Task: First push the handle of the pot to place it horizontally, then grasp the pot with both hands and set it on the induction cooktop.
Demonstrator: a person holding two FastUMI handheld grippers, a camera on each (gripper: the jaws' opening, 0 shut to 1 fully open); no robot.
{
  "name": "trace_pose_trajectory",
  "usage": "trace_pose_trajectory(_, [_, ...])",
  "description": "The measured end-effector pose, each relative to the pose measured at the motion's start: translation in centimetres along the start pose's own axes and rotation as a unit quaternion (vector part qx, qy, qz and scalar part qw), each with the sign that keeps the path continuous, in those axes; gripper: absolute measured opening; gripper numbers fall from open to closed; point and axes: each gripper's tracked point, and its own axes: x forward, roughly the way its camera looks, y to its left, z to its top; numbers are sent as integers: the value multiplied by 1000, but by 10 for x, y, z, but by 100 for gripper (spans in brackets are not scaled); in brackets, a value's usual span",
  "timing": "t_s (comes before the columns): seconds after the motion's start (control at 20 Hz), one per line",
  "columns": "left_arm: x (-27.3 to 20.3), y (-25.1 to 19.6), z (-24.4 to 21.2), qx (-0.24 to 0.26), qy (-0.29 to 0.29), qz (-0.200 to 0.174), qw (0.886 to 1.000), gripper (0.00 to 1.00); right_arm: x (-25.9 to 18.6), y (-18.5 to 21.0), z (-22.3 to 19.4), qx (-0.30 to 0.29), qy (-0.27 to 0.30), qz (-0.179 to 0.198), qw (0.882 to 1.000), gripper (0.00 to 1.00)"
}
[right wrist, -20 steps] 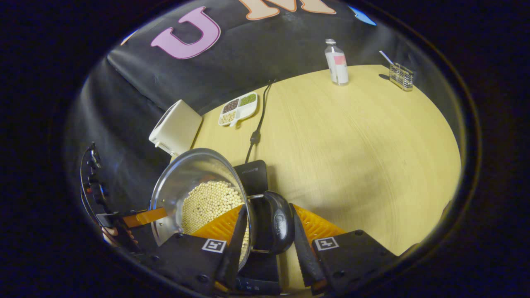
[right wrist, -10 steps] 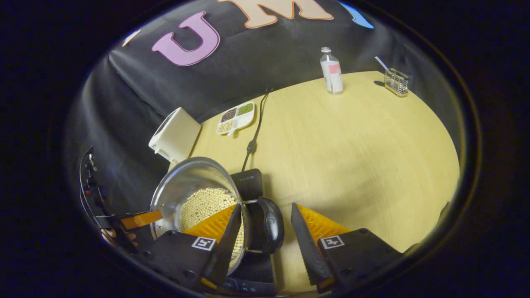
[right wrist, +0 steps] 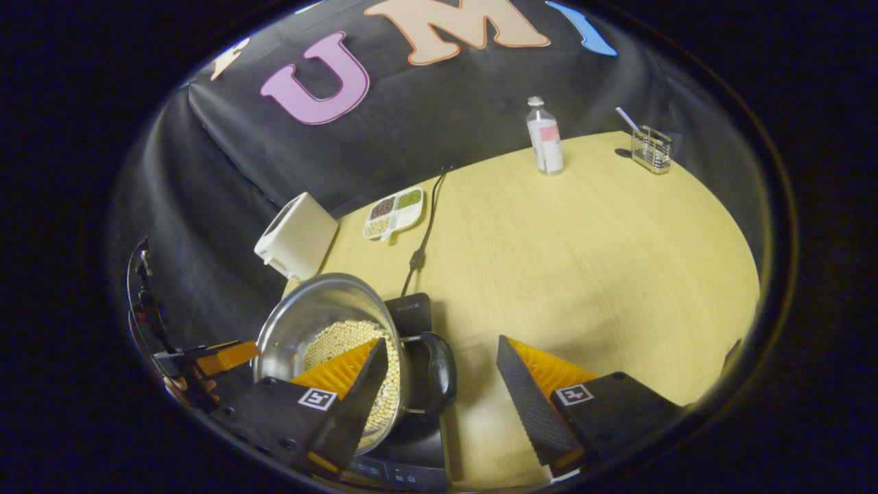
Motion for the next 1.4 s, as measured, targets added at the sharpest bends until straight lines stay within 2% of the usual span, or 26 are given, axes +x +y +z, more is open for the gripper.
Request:
trace_pose_trajectory(0.35, [-20,-23,26,23,-53,15,998,86,-19,-27,15,-10,-27,-4,1000,99])
trace_pose_trajectory(0.4, [-24,-29,30,27,-61,17,998,86,-23,-32,18,-12,-31,-3,999,92])
trace_pose_trajectory(0.45, [-28,-37,34,31,-69,16,997,86,-27,-38,21,-12,-35,-3,999,92])
trace_pose_trajectory(0.5, [-31,-46,36,33,-75,17,996,86,-31,-45,25,-13,-39,-2,999,99])
trace_pose_trajectory(0.6, [-39,-62,40,29,-85,24,996,86,-39,-62,30,-16,-44,-2,999,99])
trace_pose_trajectory(0.65, [-43,-72,43,24,-92,26,995,86,-45,-71,33,-19,-48,-2,999,92])
trace_pose_trajectory(0.7, [-46,-81,45,17,-100,28,994,86,-51,-80,38,-24,-54,-2,998,92])
trace_pose_trajectory(0.75, [-51,-92,47,11,-106,31,994,86,-57,-91,43,-30,-59,-5,998,99])
trace_pose_trajectory(0.85, [-61,-109,53,1,-121,35,992,86,-71,-109,54,-40,-74,-8,996,99])
trace_pose_trajectory(1.05, [-95,-151,75,-25,-169,42,984,86,-109,-146,89,-57,-124,-17,990,99])
trace_pose_trajectory(1.2, [-121,-184,95,-42,-213,43,975,86,-145,-164,117,-68,-162,-9,984,99])
trace_pose_trajectory(1.3, [-140,-207,103,-51,-237,41,969,85,-167,-177,134,-73,-184,-2,980,93])
trace_pose_trajectory(1.35, [-150,-218,107,-55,-248,42,966,86,-176,-183,142,-75,-197,1,978,99])
trace_pose_trajectory(1.4, [-160,-229,110,-60,-261,42,963,82,-187,-188,150,-76,-210,3,975,99])
